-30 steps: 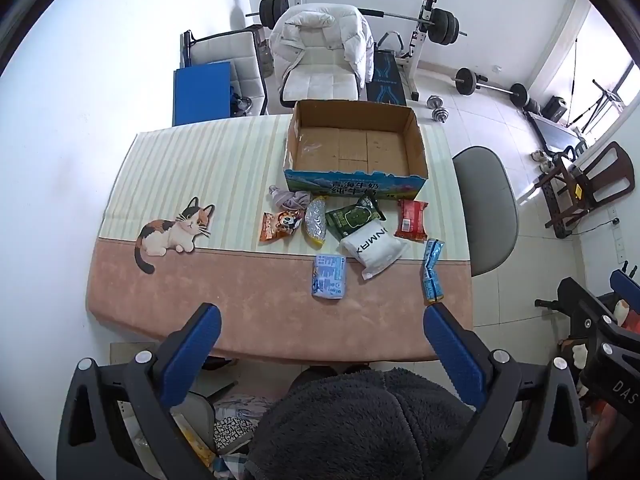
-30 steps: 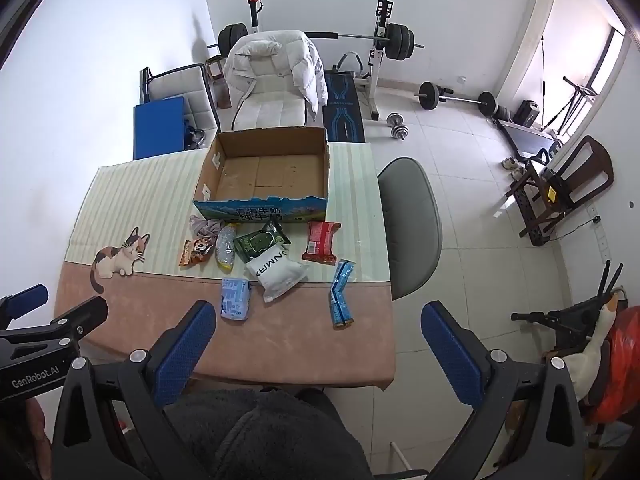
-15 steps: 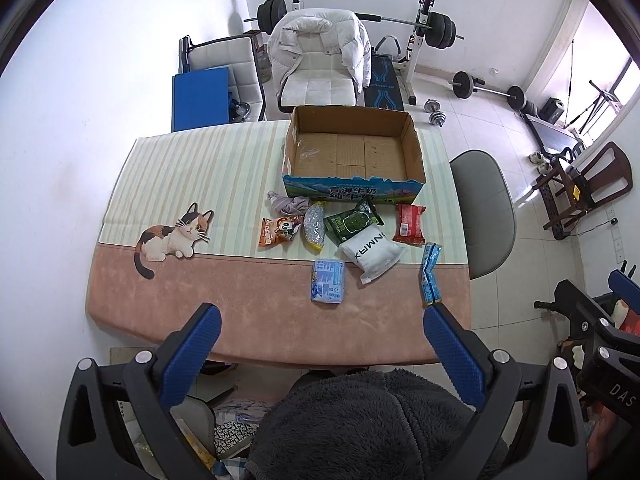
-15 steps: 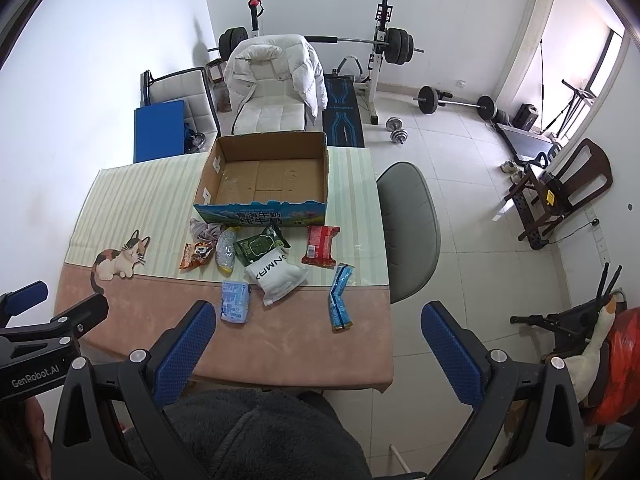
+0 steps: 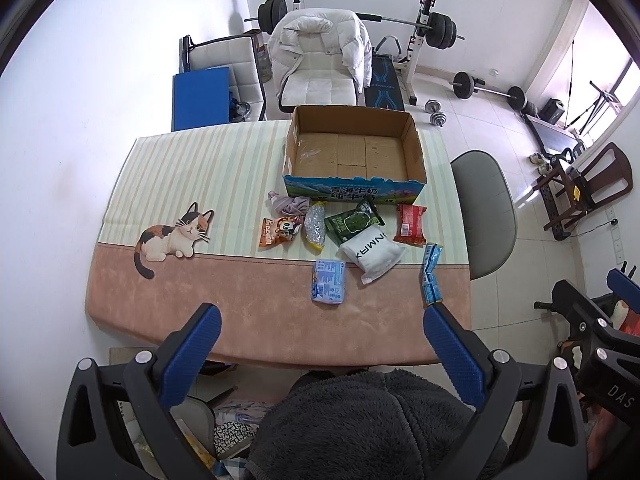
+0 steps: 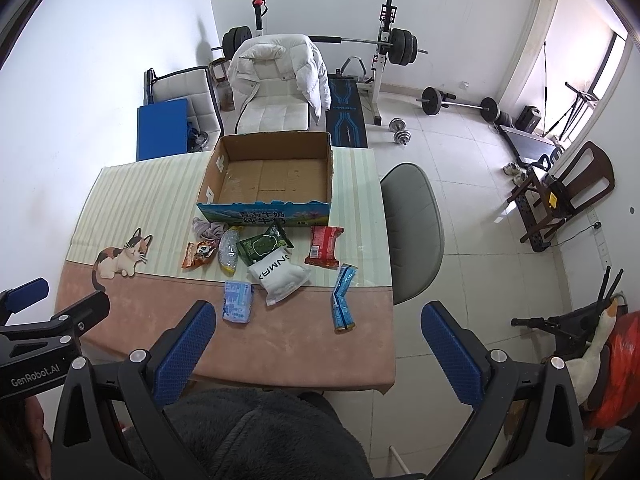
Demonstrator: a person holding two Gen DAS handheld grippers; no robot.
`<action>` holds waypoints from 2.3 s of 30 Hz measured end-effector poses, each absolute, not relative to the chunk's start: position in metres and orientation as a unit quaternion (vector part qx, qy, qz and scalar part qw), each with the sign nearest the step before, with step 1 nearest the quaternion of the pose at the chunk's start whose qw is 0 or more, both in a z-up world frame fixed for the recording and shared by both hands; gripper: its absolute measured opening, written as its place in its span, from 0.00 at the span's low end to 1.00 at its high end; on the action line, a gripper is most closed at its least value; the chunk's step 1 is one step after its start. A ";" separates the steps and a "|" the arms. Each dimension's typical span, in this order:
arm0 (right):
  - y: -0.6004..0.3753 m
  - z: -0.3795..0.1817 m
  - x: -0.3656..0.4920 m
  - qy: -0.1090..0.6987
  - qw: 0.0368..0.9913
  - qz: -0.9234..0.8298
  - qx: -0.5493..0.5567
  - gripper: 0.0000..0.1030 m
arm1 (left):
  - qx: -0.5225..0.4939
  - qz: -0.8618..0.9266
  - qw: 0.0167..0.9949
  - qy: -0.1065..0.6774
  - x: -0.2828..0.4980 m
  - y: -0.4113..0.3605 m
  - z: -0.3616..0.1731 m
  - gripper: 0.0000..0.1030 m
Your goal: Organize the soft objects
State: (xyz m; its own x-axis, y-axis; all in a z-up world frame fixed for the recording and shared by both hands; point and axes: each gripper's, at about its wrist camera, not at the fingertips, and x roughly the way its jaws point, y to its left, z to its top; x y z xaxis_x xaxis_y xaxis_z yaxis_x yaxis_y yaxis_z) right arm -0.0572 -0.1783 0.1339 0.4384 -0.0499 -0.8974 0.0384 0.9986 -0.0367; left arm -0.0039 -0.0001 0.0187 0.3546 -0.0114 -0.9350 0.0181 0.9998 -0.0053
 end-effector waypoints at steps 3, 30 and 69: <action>-0.178 0.133 -0.057 0.530 0.848 -0.025 -0.006 1.00 | 0.001 -0.009 0.823 0.568 -0.006 0.000 0.017 1.00; -0.173 0.125 -0.064 0.524 0.851 -0.020 -0.005 1.00 | -0.005 -0.010 0.823 0.568 -0.008 0.005 0.016 1.00; -0.160 -0.090 0.074 0.615 0.786 0.059 -0.037 1.00 | 0.029 0.033 0.756 0.653 0.099 0.031 -0.200 0.98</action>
State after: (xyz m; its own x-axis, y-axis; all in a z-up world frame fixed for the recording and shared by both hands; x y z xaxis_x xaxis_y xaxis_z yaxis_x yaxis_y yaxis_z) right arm 0.0736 -0.1605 -0.0898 0.2374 0.0480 -0.9702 -0.1390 0.9902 0.0150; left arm 0.0990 0.0306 -0.2001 0.1455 0.0873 -0.9855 -0.0115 0.9962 0.0865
